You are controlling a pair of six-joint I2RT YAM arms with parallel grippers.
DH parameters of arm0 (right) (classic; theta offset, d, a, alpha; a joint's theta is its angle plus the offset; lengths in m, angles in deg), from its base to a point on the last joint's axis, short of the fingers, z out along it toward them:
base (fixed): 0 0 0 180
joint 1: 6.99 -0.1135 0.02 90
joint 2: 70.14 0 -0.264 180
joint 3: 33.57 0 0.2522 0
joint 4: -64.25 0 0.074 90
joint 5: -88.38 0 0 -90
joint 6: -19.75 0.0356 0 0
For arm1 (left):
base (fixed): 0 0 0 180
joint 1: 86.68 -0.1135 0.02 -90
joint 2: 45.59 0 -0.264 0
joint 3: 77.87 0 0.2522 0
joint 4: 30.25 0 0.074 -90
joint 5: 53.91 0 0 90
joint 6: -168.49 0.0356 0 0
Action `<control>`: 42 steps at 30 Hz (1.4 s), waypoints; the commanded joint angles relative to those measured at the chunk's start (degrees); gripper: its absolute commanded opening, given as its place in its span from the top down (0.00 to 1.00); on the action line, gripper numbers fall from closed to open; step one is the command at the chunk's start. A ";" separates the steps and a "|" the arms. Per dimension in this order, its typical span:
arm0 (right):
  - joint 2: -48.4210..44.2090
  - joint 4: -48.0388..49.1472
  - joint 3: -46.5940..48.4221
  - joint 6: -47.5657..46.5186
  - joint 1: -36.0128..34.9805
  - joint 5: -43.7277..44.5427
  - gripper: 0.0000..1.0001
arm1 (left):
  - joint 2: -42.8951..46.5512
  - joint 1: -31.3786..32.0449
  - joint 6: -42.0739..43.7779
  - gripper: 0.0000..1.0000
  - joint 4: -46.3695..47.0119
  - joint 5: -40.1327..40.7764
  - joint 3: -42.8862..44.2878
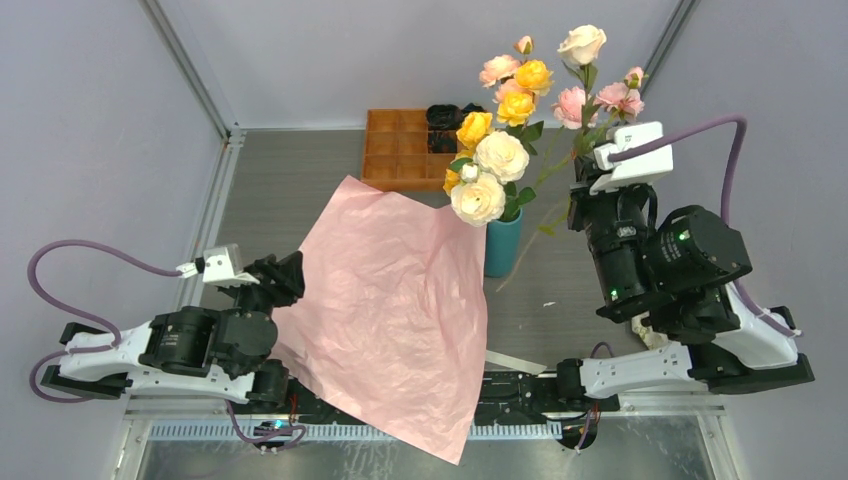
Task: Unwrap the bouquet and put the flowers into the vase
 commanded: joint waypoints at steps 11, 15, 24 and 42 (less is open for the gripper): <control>11.48 3.26 8.32 0.12 26.48 -14.40 0.99 | -0.94 0.12 -2.07 0.48 1.64 6.93 1.68; 14.64 -1.42 10.08 7.35 35.03 -21.88 0.99 | 0.07 0.14 -2.16 0.48 0.73 6.80 1.60; 18.59 4.34 8.44 4.95 40.44 -26.05 0.99 | 3.25 0.12 -2.25 0.48 0.46 7.06 0.01; 17.96 14.13 4.81 -2.96 41.07 -26.63 0.99 | 1.89 0.16 -2.33 0.48 0.14 7.55 0.57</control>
